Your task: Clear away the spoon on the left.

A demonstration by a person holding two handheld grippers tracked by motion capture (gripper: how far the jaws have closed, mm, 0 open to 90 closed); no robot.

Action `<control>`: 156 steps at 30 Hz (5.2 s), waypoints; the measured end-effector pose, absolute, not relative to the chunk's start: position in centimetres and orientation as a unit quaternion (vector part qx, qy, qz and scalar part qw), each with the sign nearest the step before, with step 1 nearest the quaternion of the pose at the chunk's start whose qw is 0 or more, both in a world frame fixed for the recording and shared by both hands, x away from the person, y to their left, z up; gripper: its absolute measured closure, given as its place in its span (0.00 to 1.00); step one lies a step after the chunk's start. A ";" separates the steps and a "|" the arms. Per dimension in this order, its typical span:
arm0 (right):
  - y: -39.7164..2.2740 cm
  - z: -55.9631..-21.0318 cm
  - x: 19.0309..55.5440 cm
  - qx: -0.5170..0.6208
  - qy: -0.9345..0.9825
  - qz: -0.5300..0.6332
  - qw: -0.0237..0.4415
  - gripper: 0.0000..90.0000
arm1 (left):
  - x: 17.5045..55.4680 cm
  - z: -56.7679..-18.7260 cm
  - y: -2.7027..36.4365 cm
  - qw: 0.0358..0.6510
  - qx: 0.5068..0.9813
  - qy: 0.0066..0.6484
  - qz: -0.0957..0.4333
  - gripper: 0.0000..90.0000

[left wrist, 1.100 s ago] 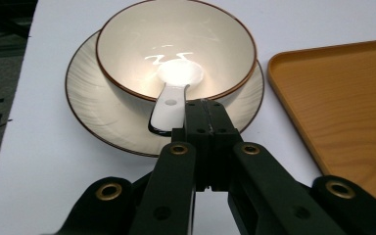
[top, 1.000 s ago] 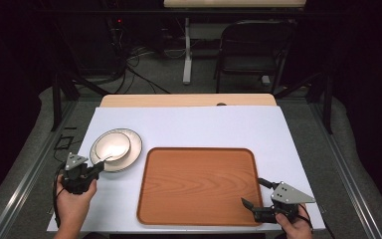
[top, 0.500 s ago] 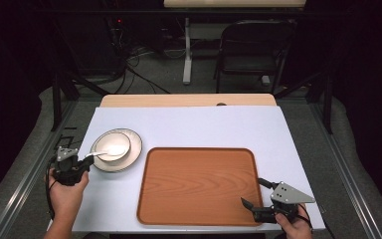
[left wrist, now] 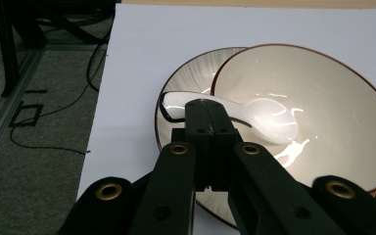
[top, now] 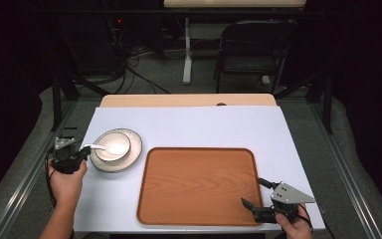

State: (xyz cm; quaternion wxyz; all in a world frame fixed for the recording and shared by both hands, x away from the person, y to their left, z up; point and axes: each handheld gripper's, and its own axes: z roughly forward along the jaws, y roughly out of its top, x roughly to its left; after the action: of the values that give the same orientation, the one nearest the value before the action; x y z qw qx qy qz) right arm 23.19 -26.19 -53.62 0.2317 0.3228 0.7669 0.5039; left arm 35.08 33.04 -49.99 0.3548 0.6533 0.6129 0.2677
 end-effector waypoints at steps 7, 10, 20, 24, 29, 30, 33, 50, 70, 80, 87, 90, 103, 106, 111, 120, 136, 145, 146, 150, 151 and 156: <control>-26.2 -53.6 23.2 0.321 0.768 0.504 0.232 0.16 | 36.0 -50.0 33.1 0.358 0.645 0.620 0.268 1.00; -26.2 -53.6 23.2 0.322 0.767 0.504 0.232 0.16 | 36.2 -49.9 33.1 0.364 0.641 0.622 0.264 1.00; -26.2 -53.6 23.2 0.321 0.767 0.504 0.232 0.16 | 36.1 -49.0 33.2 0.383 0.616 0.644 0.241 0.85; -26.2 -53.6 23.2 0.321 0.767 0.504 0.232 0.16 | 36.1 -48.8 33.4 0.409 0.597 0.651 0.230 0.74; -26.2 -53.6 23.2 0.321 0.768 0.504 0.232 0.16 | 36.2 -48.6 33.6 0.422 0.572 0.668 0.220 0.61; -26.2 -53.6 23.2 0.322 0.767 0.504 0.232 0.16 | 36.2 -48.6 33.6 0.422 0.572 0.668 0.220 0.59; -26.2 -53.6 23.2 0.321 0.767 0.504 0.232 0.16 | 36.3 -48.7 33.7 0.427 0.564 0.675 0.210 0.54; -26.2 -53.6 23.2 0.322 0.768 0.504 0.231 0.16 | 37.2 -50.3 34.2 0.427 0.546 0.699 0.174 0.48; -26.2 -53.6 23.2 0.321 0.767 0.505 0.231 0.16 | 38.5 -52.2 32.7 0.438 0.551 0.690 0.167 0.55; -26.2 -53.6 23.2 0.320 0.768 0.505 0.231 0.16 | 38.6 -52.4 32.7 0.437 0.553 0.687 0.177 0.64; -26.2 -53.6 23.2 0.320 0.768 0.505 0.232 0.16 | 38.5 -52.4 32.7 0.439 0.556 0.682 0.182 0.71; -26.2 -53.6 23.2 0.320 0.768 0.505 0.231 0.16 | 38.5 -52.2 32.6 0.438 0.558 0.680 0.185 0.74; -26.2 -53.6 23.2 0.319 0.768 0.504 0.231 0.16 | 38.4 -51.3 32.7 0.442 0.565 0.667 0.203 0.83; -26.2 -53.6 23.2 0.320 0.768 0.504 0.231 0.16 | 38.4 -51.0 32.7 0.443 0.566 0.663 0.207 0.85; -26.2 -53.6 23.2 0.320 0.769 0.504 0.230 0.16 | 38.4 -50.6 32.5 0.452 0.569 0.655 0.207 0.88; -26.2 -53.6 23.2 0.320 0.769 0.504 0.229 0.16 | 38.5 -49.9 31.6 0.460 0.586 0.635 0.204 0.94; -26.2 -53.6 23.2 0.320 0.769 0.503 0.229 0.16 | 38.4 -48.9 30.7 0.444 0.616 0.615 0.212 0.95; -26.2 -53.6 23.2 0.320 0.768 0.504 0.231 0.16 | 38.1 -47.1 30.4 0.448 0.625 0.599 0.223 0.95; -26.2 -53.6 23.2 0.320 0.768 0.504 0.231 0.16 | 38.0 -46.8 30.4 0.448 0.626 0.597 0.224 0.95; -26.2 -53.6 23.2 0.320 0.768 0.504 0.232 0.16 | 37.8 -45.9 30.2 0.449 0.633 0.589 0.228 0.95; -26.2 -53.6 23.2 0.320 0.768 0.504 0.232 0.16 | 37.8 -45.7 30.2 0.450 0.634 0.585 0.229 0.95; -26.2 -53.6 23.2 0.320 0.768 0.504 0.233 0.16 | 37.4 -44.5 30.0 0.453 0.641 0.575 0.232 0.95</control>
State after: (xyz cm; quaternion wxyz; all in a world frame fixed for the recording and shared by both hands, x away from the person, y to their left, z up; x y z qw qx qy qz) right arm 23.17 -26.20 -53.62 0.2326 0.3195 0.7678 0.5043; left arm 37.40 30.04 -44.54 0.4529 0.6407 0.5749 0.2321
